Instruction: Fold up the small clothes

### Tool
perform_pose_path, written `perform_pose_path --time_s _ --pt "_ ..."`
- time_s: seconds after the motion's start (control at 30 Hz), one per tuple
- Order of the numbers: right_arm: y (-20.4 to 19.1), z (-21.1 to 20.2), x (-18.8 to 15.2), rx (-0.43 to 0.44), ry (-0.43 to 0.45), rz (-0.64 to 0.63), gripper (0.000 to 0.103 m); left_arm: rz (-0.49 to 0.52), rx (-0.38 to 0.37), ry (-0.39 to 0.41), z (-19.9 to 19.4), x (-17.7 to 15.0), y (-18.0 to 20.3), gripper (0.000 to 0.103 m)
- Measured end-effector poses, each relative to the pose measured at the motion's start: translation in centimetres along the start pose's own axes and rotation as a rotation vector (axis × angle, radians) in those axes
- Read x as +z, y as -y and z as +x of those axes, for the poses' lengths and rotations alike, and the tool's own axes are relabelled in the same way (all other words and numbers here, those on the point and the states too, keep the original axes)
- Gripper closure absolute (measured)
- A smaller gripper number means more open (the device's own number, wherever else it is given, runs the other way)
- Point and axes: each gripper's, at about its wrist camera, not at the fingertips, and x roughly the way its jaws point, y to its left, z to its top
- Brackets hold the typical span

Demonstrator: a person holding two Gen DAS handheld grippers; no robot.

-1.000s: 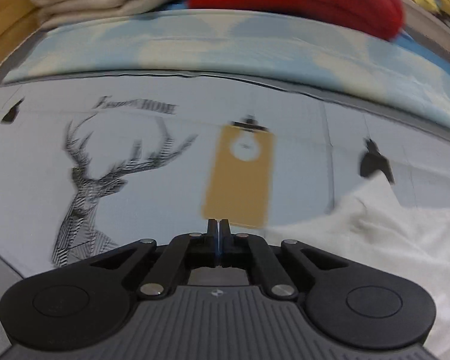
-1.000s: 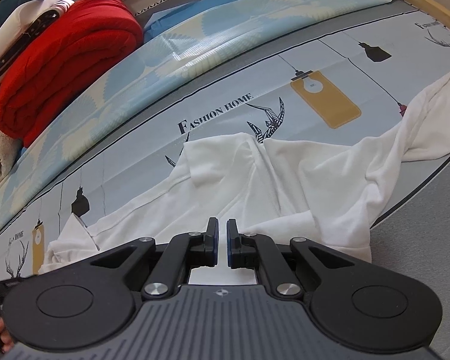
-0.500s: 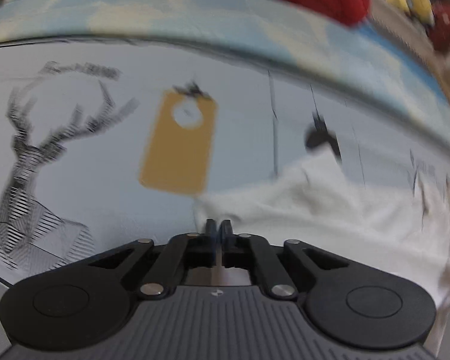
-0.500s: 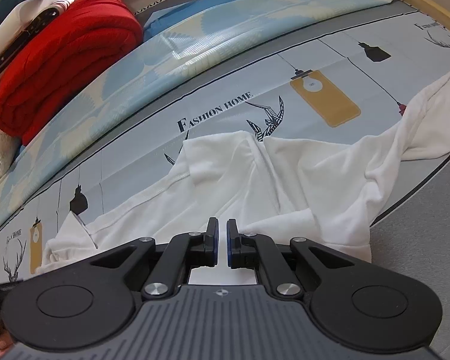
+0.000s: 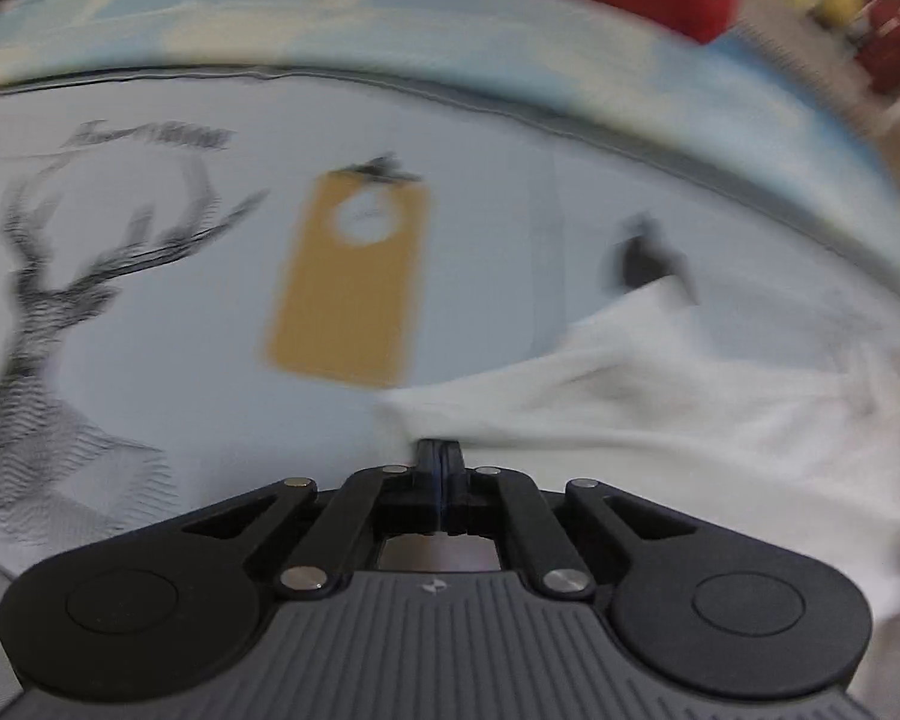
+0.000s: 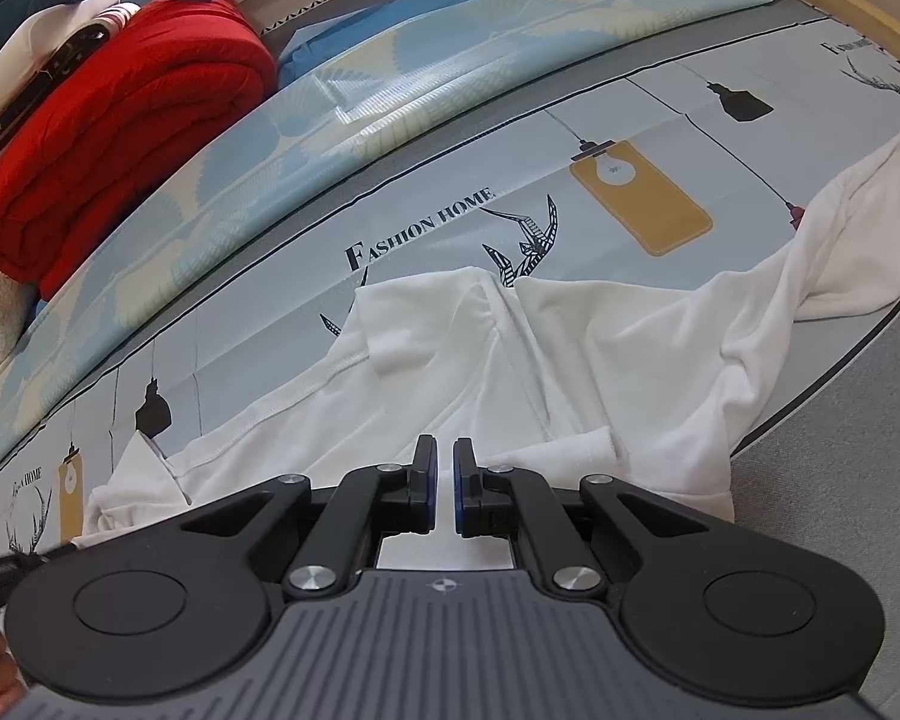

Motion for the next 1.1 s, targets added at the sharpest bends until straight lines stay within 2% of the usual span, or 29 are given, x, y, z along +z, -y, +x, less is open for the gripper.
perform_pose_path --time_s 0.07,0.13,0.23,0.27,0.3,0.37,0.4,0.5,0.53,0.57,0.6,0.63,0.7,0.83,0.87,0.9,1.0,1.1 --pt "0.6 -0.2 0.4 -0.007 0.007 0.012 0.098 -0.002 0.068 0.032 -1.1 0.5 0.3 0.098" --pt "1.6 -0.4 0.8 -0.017 0.018 0.027 0.098 0.017 0.065 0.093 -3.0 0.9 0.8 0.098" --pt "3.2 -0.7 1.3 -0.027 0.022 0.041 0.097 0.038 -0.049 0.092 -4.9 1.1 1.6 0.098" --pt "3.8 -0.7 1.4 -0.018 0.008 0.051 0.093 0.069 -0.101 0.063 -5.1 0.8 2.2 0.095" --pt "4.4 -0.4 1.4 -0.003 -0.016 0.06 0.084 0.115 -0.151 0.025 -5.1 0.3 2.9 0.09" --pt "5.3 0.2 1.0 0.026 -0.073 0.055 0.073 0.239 -0.238 -0.037 -5.3 -1.3 4.1 0.081" --pt "5.7 0.4 0.8 0.027 -0.09 0.053 0.072 0.305 -0.257 -0.054 -5.3 -2.2 4.6 0.08" --pt "6.9 0.8 -0.1 -0.007 -0.12 0.045 0.072 0.46 -0.243 -0.145 -4.4 -4.9 4.8 0.08" --pt "7.3 1.0 -0.3 -0.019 -0.128 0.045 0.072 0.522 -0.189 -0.191 -3.6 -5.8 4.5 0.081" --pt "7.5 1.3 -0.5 -0.024 -0.141 0.045 0.071 0.599 -0.105 -0.217 -3.0 -6.8 4.2 0.084" --pt "7.7 1.5 -0.8 -0.025 -0.155 0.043 0.071 0.663 -0.066 -0.21 -2.9 -7.8 3.9 0.085" --pt "7.8 1.8 -1.0 -0.027 -0.166 0.041 0.071 0.665 -0.079 -0.201 -3.3 -7.9 3.7 0.085" --pt "7.6 2.3 -1.6 -0.031 -0.19 0.024 0.071 0.608 -0.076 -0.2 -3.9 -7.3 3.1 0.085" --pt "6.6 3.4 -2.7 -0.028 -0.238 -0.014 0.071 0.609 -0.075 -0.167 -4.9 -7.2 3.1 0.085" --pt "6.1 3.3 -2.8 -0.04 -0.222 -0.04 0.081 0.606 -0.074 -0.163 -5.4 -7.2 3.0 0.085" --pt "5.8 3.1 -2.7 -0.041 -0.199 -0.055 0.099 0.603 -0.07 -0.157 -5.4 -7.2 3.1 0.085" --pt "5.3 0.3 -1.4 0.011 -0.035 -0.041 0.1 0.592 -0.062 -0.138 -6.5 -7.3 3.4 0.085" --pt "3.7 -2.3 -0.3 0.0 0.112 -0.14 0.1 0.581 -0.068 -0.117 -7.0 -6.7 3.4 0.085"
